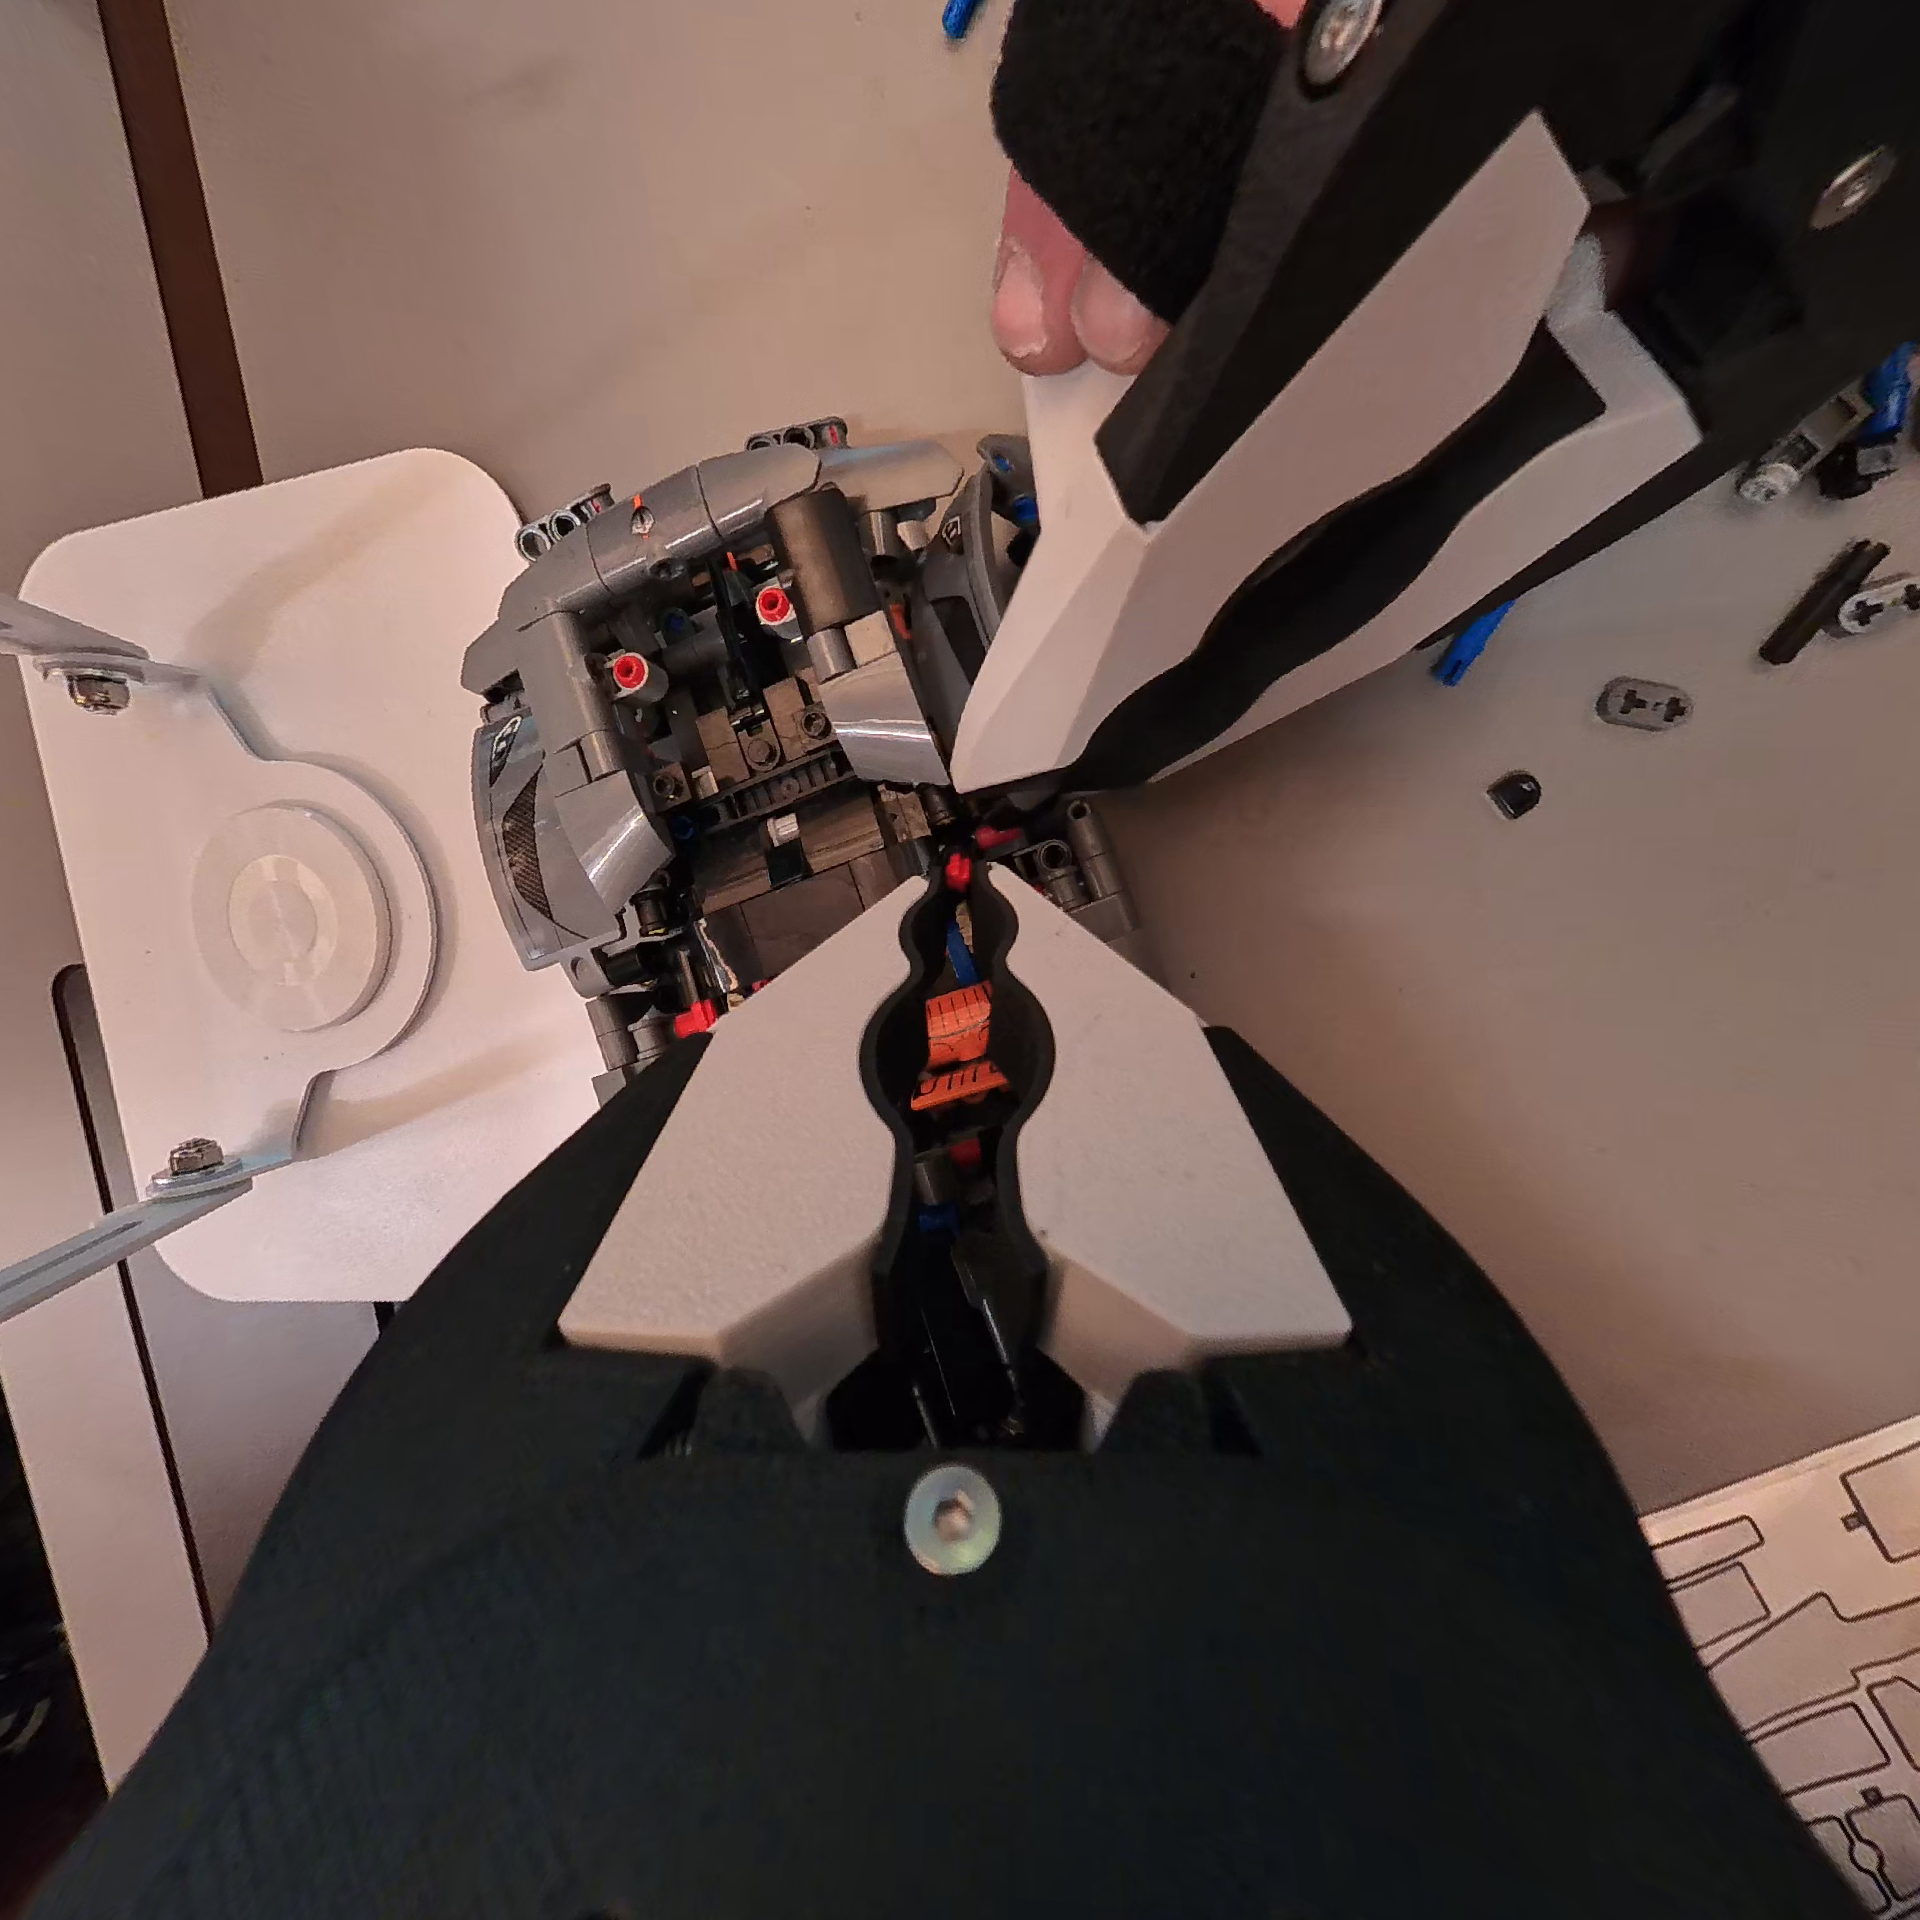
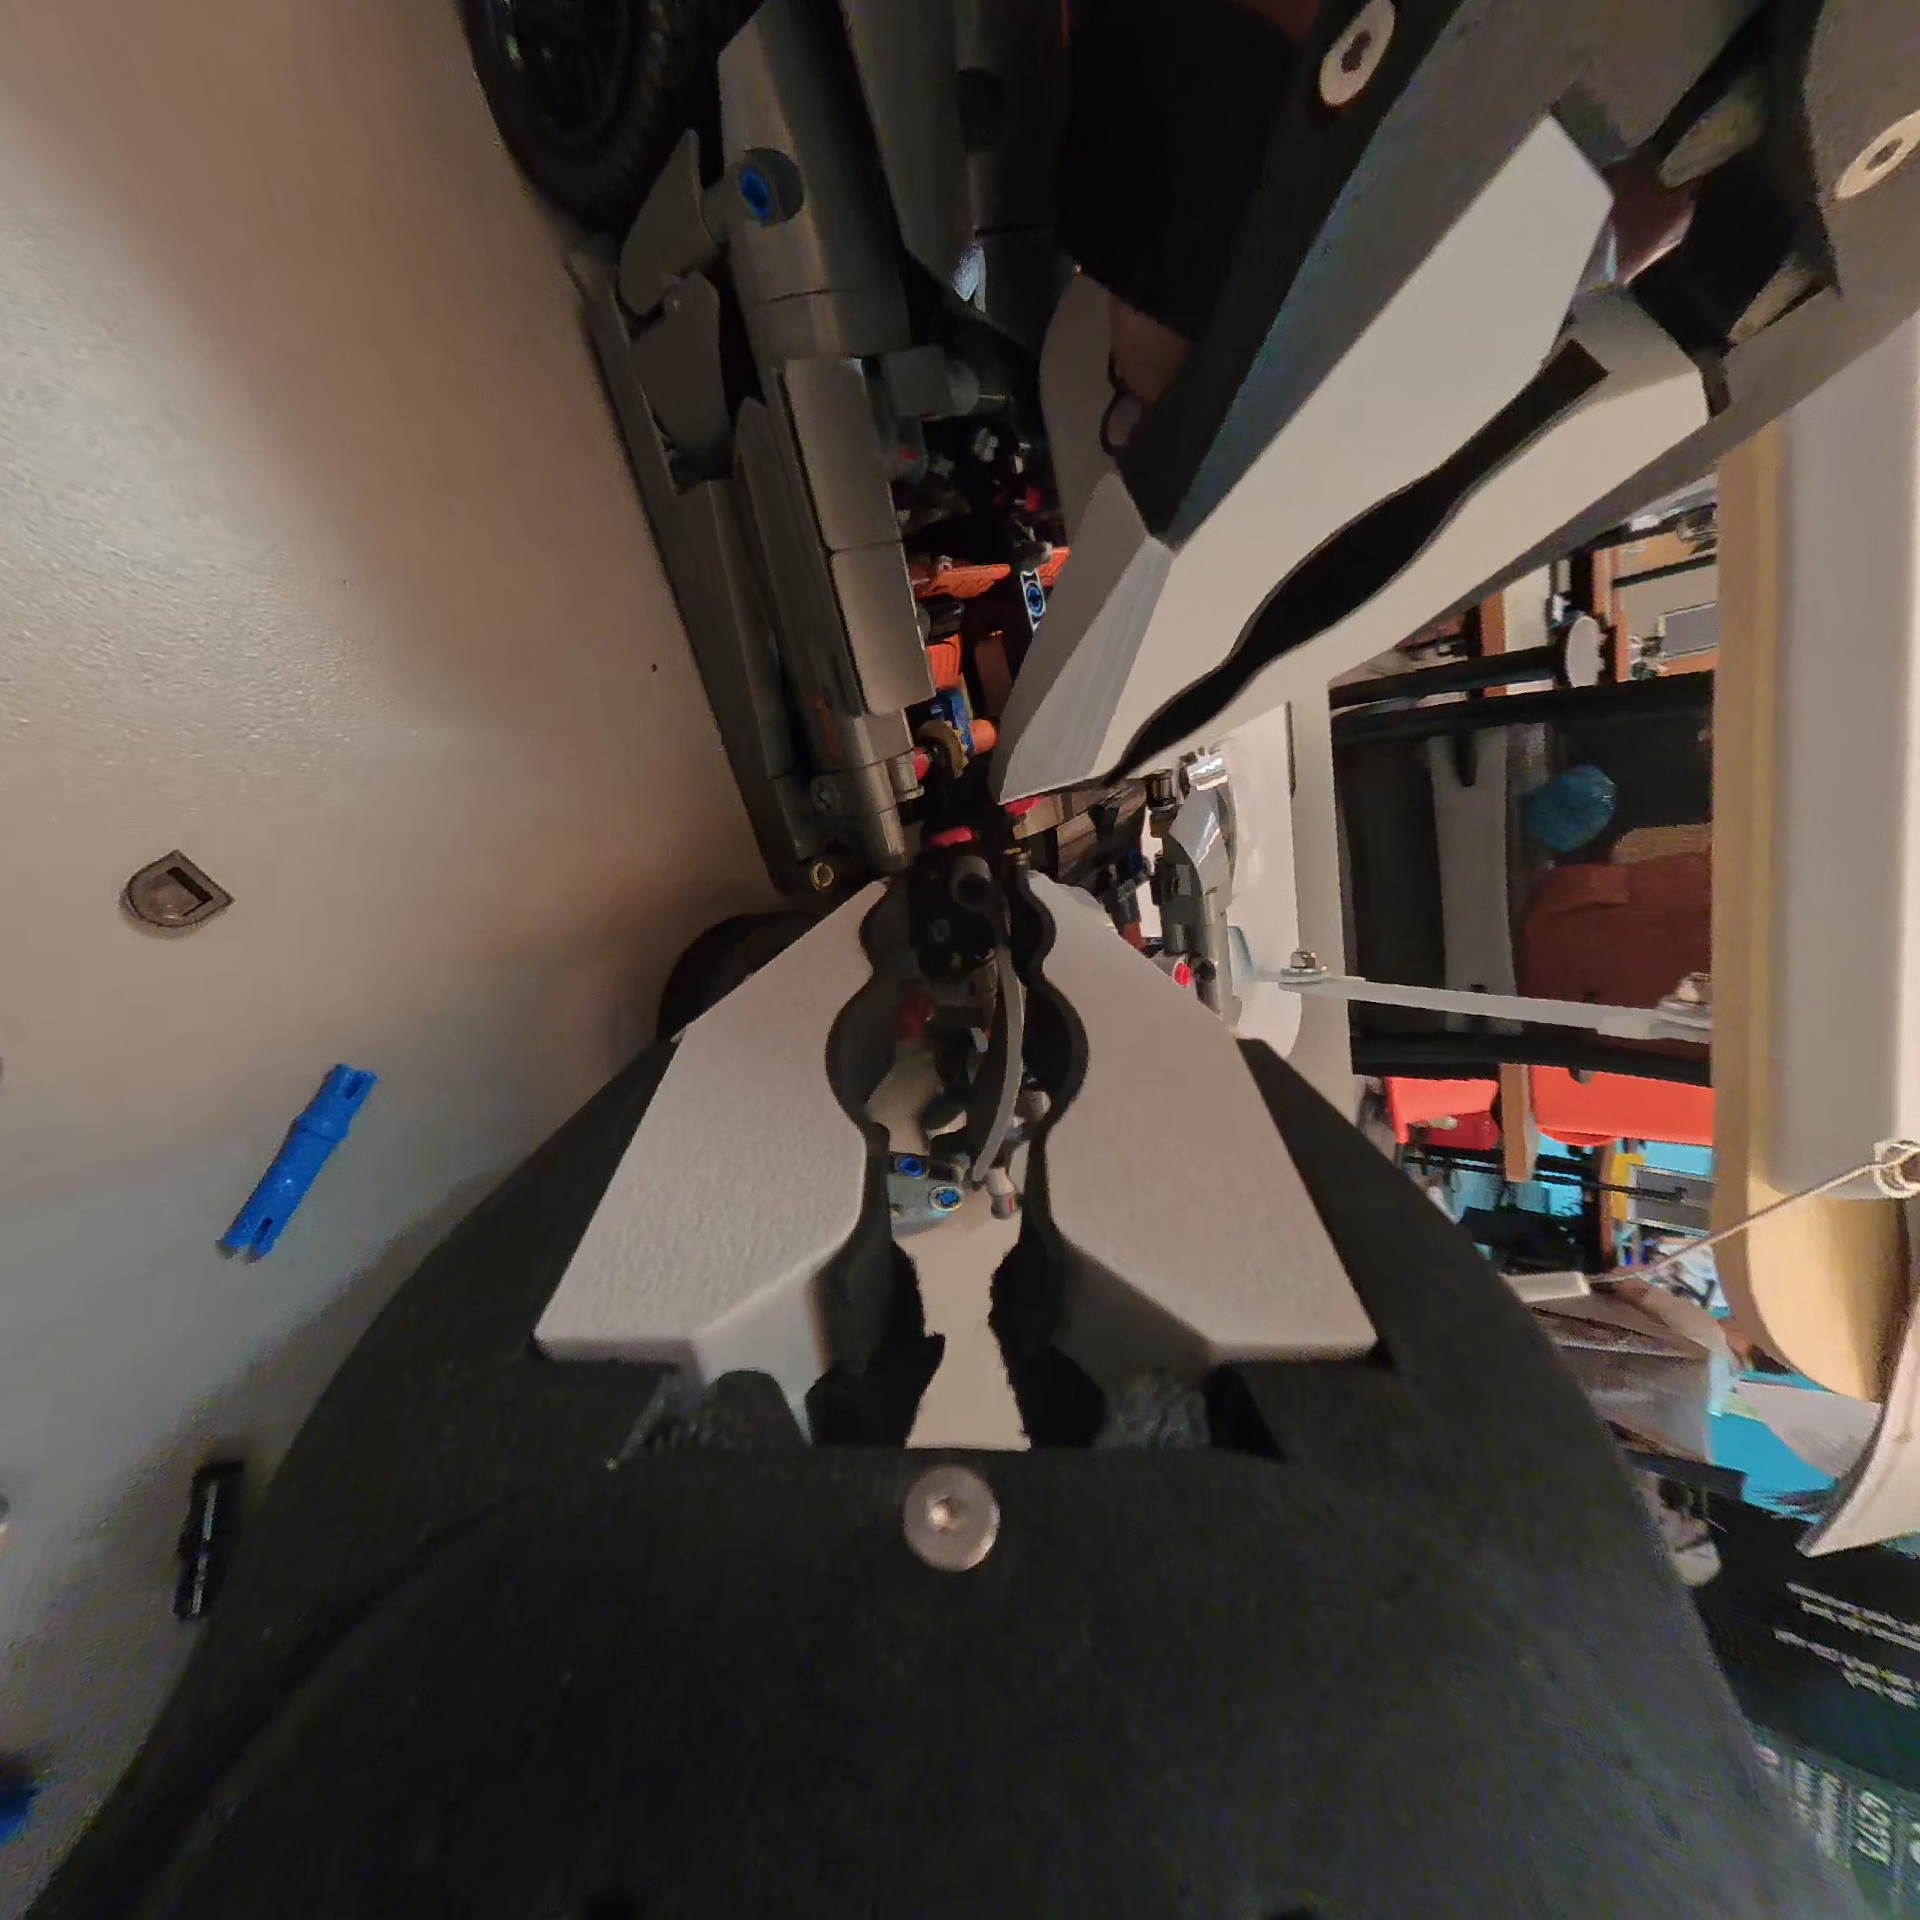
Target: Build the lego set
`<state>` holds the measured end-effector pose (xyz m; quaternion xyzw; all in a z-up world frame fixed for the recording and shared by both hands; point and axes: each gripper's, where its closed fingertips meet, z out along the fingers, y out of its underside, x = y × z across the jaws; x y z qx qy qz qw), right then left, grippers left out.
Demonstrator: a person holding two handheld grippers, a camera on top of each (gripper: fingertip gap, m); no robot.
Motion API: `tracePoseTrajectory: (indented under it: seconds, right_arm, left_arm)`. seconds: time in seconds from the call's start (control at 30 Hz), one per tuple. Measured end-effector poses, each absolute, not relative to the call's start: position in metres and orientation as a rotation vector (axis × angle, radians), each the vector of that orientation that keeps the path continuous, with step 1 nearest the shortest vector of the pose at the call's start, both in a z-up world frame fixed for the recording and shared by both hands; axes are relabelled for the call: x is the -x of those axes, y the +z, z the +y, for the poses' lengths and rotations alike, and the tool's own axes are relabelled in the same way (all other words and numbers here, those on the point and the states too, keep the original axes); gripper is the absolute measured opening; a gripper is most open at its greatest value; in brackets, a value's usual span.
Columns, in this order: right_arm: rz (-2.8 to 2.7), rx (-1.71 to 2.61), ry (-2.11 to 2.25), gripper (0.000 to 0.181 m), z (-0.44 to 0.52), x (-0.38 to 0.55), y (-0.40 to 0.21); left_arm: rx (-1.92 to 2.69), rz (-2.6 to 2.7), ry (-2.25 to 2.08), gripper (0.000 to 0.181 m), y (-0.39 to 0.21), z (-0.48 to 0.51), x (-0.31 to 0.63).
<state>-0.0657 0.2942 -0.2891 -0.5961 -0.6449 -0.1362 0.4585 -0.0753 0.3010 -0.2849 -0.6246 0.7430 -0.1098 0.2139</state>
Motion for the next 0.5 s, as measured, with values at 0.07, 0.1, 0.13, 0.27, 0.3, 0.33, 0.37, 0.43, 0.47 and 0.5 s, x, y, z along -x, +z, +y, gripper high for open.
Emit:
tracePoseTrajectory:
  seconds: [0.07,0.1,0.13,0.27,0.3,0.33,0.37,0.43,0.47,0.5]
  right_arm:
    - [-1.596,1.491,-0.303,0.017,0.2938,0.0648,-0.2901]
    - [-1.599,1.505,-0.283,0.017,0.2936,0.0642,-0.2908]
    - [-1.602,1.526,-0.263,0.017,0.2932,0.0634,-0.2922]
    - [-1.606,1.527,-0.259,0.017,0.2945,0.0619,-0.291]
    - [-1.606,1.523,-0.261,0.017,0.2947,0.0618,-0.2901]
    - [-1.607,1.526,-0.261,0.017,0.2948,0.0615,-0.2901]
    - [-1.604,1.522,-0.256,0.016,0.2947,0.0618,-0.2892]
    - [-1.599,1.523,-0.23,0.015,0.2933,0.0637,-0.2878]
    - [-1.597,1.518,-0.229,0.015,0.2932,0.0645,-0.2868]
    - [-1.599,1.506,-0.234,0.014,0.293,0.065,-0.2858]
  left_arm:
    - [1.732,2.062,-0.304,0.001,-0.2848,0.301,0.0752]
    - [1.733,2.062,-0.304,0.001,-0.2849,0.301,0.0753]
    - [1.733,2.062,-0.305,0.001,-0.2849,0.3011,0.0753]
    - [1.733,2.062,-0.305,0.001,-0.2848,0.3011,0.0752]
    - [1.733,2.061,-0.306,0.001,-0.2848,0.3012,0.0753]
    - [1.734,2.062,-0.306,0.001,-0.2848,0.3012,0.0752]
    - [1.733,2.062,-0.305,0.001,-0.2848,0.3011,0.0752]
    - [1.733,2.062,-0.305,0.001,-0.2848,0.3011,0.0752]
    - [1.733,2.062,-0.305,0.001,-0.2848,0.3011,0.0752]
    - [1.732,2.062,-0.305,0.001,-0.2848,0.3011,0.0752]
